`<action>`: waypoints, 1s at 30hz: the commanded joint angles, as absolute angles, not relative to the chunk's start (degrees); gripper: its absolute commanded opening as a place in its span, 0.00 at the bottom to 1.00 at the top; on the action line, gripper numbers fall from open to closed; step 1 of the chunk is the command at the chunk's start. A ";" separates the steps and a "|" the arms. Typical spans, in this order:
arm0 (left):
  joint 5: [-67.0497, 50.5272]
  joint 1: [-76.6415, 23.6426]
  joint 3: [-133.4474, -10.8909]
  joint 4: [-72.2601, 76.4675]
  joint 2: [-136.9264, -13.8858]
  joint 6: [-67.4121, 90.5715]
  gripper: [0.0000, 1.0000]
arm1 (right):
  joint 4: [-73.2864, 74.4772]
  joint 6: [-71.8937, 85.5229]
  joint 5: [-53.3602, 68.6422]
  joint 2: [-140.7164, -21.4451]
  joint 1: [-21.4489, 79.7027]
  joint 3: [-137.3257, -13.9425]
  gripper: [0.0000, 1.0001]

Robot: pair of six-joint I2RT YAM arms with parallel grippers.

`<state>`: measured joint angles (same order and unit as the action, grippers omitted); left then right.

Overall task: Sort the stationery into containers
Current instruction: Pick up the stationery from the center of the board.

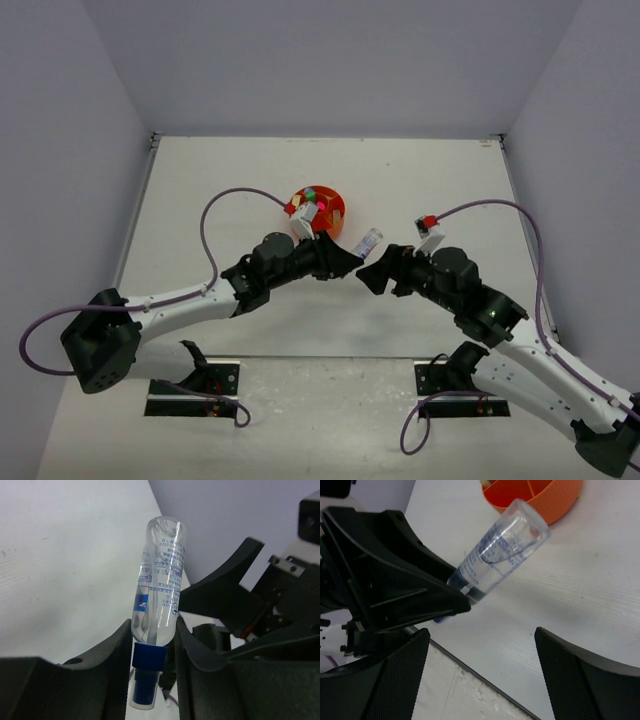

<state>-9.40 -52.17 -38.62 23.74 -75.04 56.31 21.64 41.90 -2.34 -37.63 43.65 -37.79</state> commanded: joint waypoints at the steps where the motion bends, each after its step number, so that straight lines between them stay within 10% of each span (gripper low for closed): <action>1: 2.27 -52.83 -38.31 29.08 -70.48 64.01 0.00 | 16.21 38.31 4.67 -39.59 45.89 -37.73 0.85; 30: 18.04 -57.58 -35.67 29.80 -68.18 72.52 0.00 | 12.60 45.97 -16.67 -52.24 54.42 -46.69 0.63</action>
